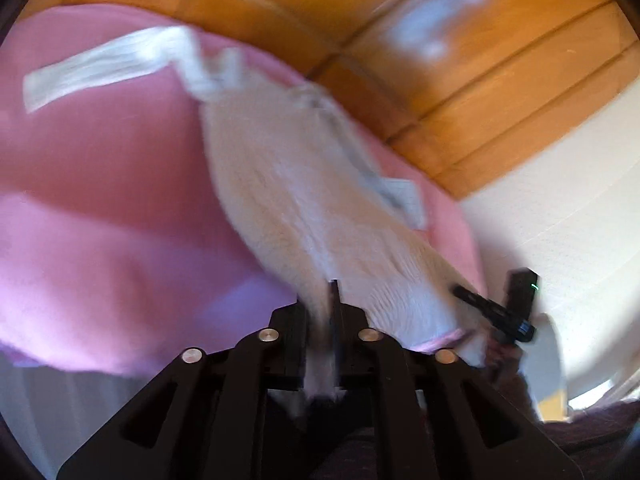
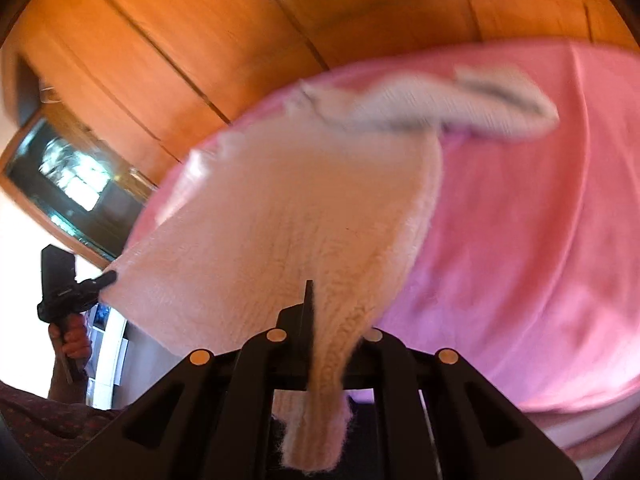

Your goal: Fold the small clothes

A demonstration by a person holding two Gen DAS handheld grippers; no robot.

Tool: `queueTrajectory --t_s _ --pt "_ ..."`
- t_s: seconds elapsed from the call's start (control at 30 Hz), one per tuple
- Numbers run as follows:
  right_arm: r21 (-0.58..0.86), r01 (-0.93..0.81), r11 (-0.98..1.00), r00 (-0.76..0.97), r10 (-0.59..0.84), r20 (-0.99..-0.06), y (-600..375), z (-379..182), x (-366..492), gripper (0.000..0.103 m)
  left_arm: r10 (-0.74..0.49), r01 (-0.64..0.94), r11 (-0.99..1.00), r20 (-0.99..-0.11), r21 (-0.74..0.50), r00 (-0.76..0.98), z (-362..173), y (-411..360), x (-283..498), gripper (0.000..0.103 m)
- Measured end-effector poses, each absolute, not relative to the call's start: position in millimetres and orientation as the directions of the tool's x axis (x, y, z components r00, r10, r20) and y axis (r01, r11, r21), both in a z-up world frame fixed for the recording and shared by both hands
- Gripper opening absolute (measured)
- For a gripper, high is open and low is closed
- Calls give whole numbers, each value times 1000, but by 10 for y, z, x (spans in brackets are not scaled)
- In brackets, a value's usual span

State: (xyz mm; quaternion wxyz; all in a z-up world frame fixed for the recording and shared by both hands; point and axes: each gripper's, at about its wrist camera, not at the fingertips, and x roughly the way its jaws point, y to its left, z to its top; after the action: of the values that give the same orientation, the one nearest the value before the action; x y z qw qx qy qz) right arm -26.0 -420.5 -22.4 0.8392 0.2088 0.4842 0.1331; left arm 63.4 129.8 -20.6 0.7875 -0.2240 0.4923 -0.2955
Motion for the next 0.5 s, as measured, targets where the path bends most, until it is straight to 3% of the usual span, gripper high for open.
queueTrajectory --t_s 0.07,0.17,0.27,0.37,0.4,0.43,0.5 --pt "480 26 877 471 413 -780 -4219 -420 -289 6 -656 165 742 -654 -650 377 -374 1433 659 40" --pt "467 58 882 447 396 -802 -4242 -588 -225 6 -659 92 727 -655 -680 370 -617 1470 783 42" --pt "469 73 880 448 391 -804 -4262 -631 -155 7 -630 75 753 -683 -654 369 -807 1406 861 58" --pt "475 78 876 451 394 -801 -4280 -612 -125 7 -629 65 752 -684 -656 369 -1000 1370 871 57" --pt "475 81 877 453 392 -801 -4277 -595 -125 7 -639 77 748 -686 -659 347 -1052 1308 904 24" --pt "475 69 877 463 394 -794 -4289 -525 -153 7 -638 106 759 -702 -642 317 -1069 1228 938 3" --pt "511 36 859 501 427 -753 -4306 -330 -174 7 -682 157 721 -650 -675 334 -867 1207 906 3"
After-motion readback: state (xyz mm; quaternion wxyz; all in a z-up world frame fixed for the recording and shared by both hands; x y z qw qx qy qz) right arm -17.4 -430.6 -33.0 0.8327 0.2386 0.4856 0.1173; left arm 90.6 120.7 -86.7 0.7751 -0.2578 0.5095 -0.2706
